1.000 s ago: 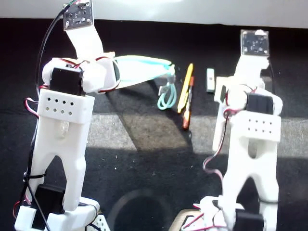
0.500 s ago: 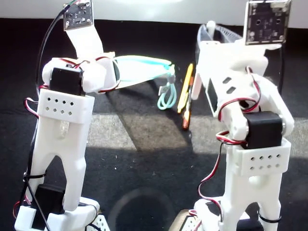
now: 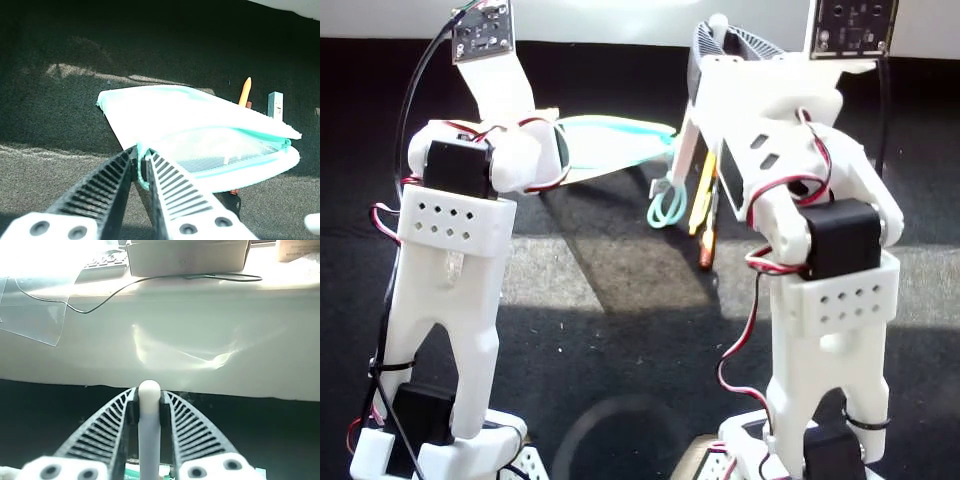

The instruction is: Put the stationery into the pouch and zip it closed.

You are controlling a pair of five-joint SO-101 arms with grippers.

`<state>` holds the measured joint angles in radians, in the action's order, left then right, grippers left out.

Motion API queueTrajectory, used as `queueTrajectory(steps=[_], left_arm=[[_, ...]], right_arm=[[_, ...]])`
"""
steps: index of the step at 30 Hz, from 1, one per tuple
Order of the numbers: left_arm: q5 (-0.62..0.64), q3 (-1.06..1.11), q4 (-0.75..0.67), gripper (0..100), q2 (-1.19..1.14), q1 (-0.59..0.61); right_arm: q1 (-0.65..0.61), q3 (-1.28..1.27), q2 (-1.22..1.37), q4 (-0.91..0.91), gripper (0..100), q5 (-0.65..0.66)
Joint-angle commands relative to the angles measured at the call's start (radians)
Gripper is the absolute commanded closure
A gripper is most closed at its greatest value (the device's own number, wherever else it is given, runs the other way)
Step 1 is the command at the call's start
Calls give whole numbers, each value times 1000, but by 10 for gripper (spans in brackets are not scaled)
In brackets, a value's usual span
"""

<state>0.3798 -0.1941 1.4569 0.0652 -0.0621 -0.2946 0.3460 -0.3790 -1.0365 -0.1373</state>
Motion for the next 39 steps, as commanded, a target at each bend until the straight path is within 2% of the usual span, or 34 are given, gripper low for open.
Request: queueTrajectory(steps=[1,4,9,20,29,36,39], left_arm=[[11,8,6,991,-41,13],[11,8,9,991,-41,13],[12,8,6,991,-41,12],[12,8,12,991,-41,12],[18,2,9,991,-39,12],[97,-39,15,991,-39,12],[172,-87,68,991,-39,12]], right_arm=[[-10,47,13,21,993,-23],[-10,48,19,31,993,-23],[-12,48,19,147,993,-23],[-96,47,122,311,993,-18],[-120,39,193,311,993,-23],[-173,36,200,248,993,-18],[-173,-22,196,248,993,-17]])
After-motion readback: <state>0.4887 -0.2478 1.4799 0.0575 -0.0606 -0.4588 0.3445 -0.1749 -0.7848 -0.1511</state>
